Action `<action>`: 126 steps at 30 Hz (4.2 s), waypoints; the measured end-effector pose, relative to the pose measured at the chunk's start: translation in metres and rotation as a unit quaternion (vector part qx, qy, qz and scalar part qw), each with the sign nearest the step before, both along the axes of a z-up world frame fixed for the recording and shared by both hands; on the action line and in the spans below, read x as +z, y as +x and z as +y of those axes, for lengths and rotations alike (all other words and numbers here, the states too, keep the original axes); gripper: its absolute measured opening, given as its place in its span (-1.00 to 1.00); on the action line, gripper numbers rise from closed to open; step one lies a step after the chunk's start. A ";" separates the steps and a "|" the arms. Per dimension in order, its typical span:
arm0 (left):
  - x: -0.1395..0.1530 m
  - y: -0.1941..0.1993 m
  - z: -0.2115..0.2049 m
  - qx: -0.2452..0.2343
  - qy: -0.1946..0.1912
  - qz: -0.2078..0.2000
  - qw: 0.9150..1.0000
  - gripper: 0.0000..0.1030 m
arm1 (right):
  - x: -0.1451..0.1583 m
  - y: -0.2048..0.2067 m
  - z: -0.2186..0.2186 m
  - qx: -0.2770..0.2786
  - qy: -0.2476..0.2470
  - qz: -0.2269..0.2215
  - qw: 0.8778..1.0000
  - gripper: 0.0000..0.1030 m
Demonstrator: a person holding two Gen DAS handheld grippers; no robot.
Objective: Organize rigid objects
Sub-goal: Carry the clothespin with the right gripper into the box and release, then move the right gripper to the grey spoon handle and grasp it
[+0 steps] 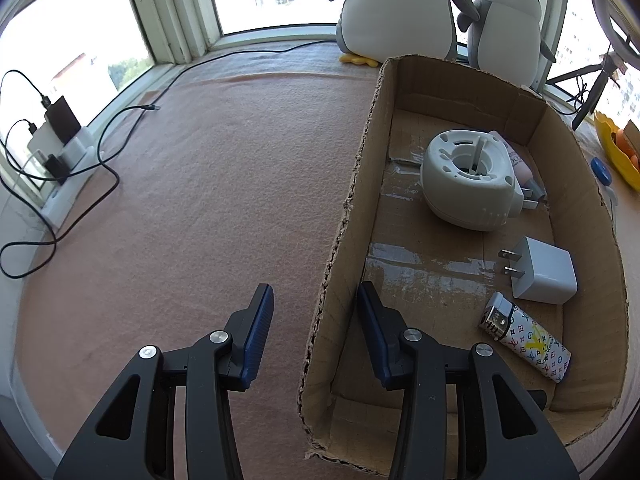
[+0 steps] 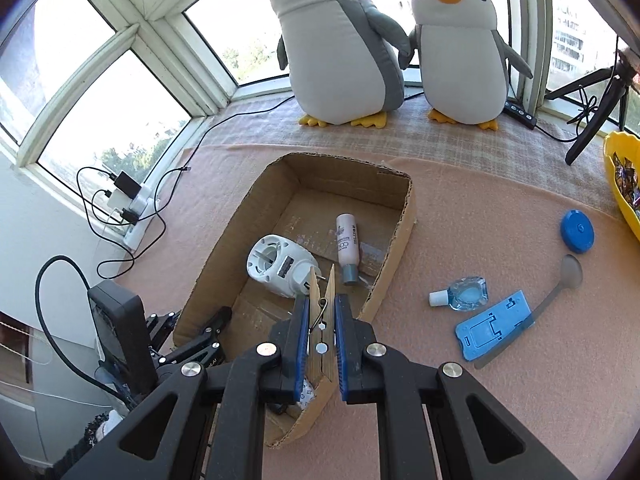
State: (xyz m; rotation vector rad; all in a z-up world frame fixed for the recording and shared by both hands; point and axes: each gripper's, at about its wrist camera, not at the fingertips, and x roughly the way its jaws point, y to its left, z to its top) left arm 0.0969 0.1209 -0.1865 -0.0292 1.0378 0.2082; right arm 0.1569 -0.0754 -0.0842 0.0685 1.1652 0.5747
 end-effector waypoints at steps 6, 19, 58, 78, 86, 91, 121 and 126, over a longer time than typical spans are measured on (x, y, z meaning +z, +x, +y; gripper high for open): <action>0.000 0.000 0.000 0.001 -0.001 -0.001 1.000 -0.17 | -0.013 -0.014 0.034 0.036 -0.003 0.010 0.999 -0.78; 0.000 -0.001 0.000 0.001 0.000 -0.001 1.000 -0.17 | -0.043 -0.024 0.064 0.062 -0.013 0.035 0.997 -0.78; 0.000 0.000 0.001 -0.001 0.007 0.000 1.000 -0.17 | -0.030 0.025 -0.101 -0.156 -0.012 0.018 0.988 -0.29; 0.001 0.000 -0.001 -0.002 0.012 0.001 1.000 -0.17 | -0.096 0.069 -0.175 -0.262 -0.028 0.102 0.959 -0.30; 0.000 0.000 -0.001 -0.002 0.011 0.001 1.000 -0.17 | -0.101 0.079 -0.164 -0.248 -0.064 0.096 0.962 -0.32; 0.000 0.000 -0.001 -0.002 0.012 0.001 1.000 -0.17 | -0.103 0.085 -0.157 -0.236 -0.105 0.091 0.962 -0.46; 0.000 0.000 -0.001 -0.002 0.012 0.001 1.000 -0.17 | -0.080 0.046 -0.184 -0.231 -0.072 0.067 0.968 -0.87; 0.001 0.000 -0.002 -0.002 0.013 0.001 1.000 -0.17 | -0.051 0.044 -0.170 -0.219 -0.064 0.031 0.973 -0.87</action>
